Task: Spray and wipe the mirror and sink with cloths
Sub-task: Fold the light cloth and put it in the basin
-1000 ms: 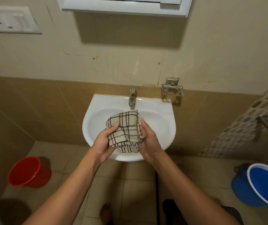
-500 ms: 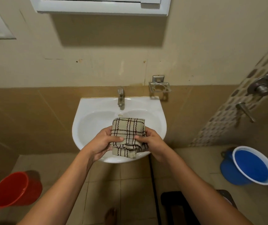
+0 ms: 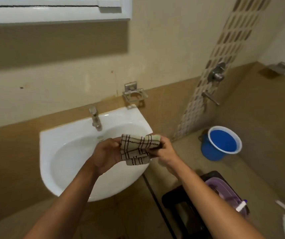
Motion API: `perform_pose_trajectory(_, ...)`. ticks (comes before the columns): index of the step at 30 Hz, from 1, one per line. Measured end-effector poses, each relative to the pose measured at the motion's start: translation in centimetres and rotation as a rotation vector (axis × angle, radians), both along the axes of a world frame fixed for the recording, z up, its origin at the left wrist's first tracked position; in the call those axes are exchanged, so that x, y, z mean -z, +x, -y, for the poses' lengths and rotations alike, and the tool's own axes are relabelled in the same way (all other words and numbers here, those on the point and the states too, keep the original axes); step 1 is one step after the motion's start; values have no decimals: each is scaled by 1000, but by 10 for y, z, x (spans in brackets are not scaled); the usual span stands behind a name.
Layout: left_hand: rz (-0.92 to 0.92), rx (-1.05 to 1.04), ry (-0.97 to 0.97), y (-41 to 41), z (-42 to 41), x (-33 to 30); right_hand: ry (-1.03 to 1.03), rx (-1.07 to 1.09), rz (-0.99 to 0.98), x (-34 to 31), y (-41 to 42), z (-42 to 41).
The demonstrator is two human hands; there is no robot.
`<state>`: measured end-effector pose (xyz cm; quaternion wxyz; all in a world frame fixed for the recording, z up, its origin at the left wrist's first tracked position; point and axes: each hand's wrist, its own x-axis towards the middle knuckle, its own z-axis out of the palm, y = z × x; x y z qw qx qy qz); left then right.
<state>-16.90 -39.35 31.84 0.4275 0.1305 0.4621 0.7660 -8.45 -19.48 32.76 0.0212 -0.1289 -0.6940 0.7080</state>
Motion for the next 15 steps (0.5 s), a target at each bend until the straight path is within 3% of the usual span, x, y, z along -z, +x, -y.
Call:
perform_pose_trajectory(2,27,114,-10,-5,-21,0,122,49,-85,-2,11,-12)
perform_pose_trajectory(6,-241,354,-232,-4,-68,-3,415,118,-202,-3,36,-34)
perform_pose_trajectory(8,-370,497,-318,1,-92,-6,469,141,-216,-4,52,-51)
perform_pose_trajectory(12,-518,700,-421,14,-138,-6,327,250,-146,0,83,-80)
perform_pose_trajectory(15,-519,689,-420,33,-177,3,158,425,-46,15,104,-104)
